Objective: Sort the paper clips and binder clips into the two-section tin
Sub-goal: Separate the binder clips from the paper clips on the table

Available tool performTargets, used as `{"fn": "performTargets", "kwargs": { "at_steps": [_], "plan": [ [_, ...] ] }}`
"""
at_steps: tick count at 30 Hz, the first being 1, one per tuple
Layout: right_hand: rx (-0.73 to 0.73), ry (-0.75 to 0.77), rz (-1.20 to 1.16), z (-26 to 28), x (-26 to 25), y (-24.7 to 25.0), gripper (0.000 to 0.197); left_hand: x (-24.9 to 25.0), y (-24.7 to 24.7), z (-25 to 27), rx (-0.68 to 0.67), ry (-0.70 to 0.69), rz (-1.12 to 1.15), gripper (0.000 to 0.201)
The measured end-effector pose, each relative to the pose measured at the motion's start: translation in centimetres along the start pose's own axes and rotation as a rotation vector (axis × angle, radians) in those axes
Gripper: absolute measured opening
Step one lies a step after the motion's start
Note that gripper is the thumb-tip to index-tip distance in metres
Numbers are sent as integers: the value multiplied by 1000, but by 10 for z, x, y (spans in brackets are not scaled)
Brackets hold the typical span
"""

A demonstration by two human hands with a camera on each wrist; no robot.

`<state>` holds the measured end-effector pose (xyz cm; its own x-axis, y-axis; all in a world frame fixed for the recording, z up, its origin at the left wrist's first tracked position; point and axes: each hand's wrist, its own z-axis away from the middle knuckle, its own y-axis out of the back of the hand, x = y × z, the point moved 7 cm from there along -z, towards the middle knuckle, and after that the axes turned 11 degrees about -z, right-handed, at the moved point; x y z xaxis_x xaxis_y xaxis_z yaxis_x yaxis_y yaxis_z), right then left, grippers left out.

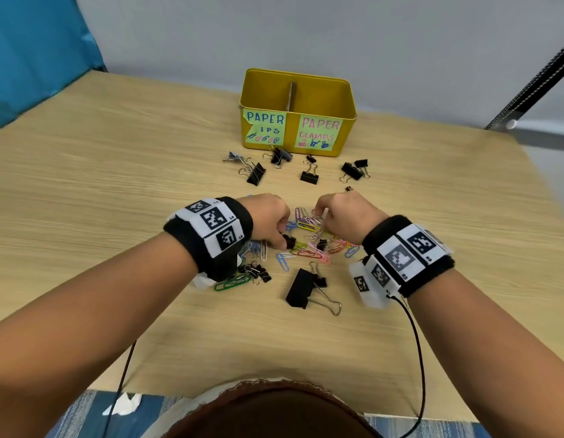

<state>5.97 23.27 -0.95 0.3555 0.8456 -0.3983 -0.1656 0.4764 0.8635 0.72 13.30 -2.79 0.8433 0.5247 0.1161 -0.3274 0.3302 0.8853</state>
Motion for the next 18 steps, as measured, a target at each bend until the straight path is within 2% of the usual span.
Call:
{"fn": "performTargets", "kwargs": {
  "at_steps": [4,7,11,14,18],
  "plan": [
    [-95,-36,36,2,2,-13,25,-3,9,10,-45,-45,216,20],
    [-43,-9,15,1,2,-10,29,-1,6,17,-166,-89,408,14],
    [-58,-18,-95,4,4,2,37,1,10,26,-206,-147,594,10],
    [-83,6,-178,13,3,15,38,9,7,34,-249,-184,572,7],
    [-325,-15,-248,34,0,-4,37,38,-9,39,-261,-257,374,21]
  ]
}}
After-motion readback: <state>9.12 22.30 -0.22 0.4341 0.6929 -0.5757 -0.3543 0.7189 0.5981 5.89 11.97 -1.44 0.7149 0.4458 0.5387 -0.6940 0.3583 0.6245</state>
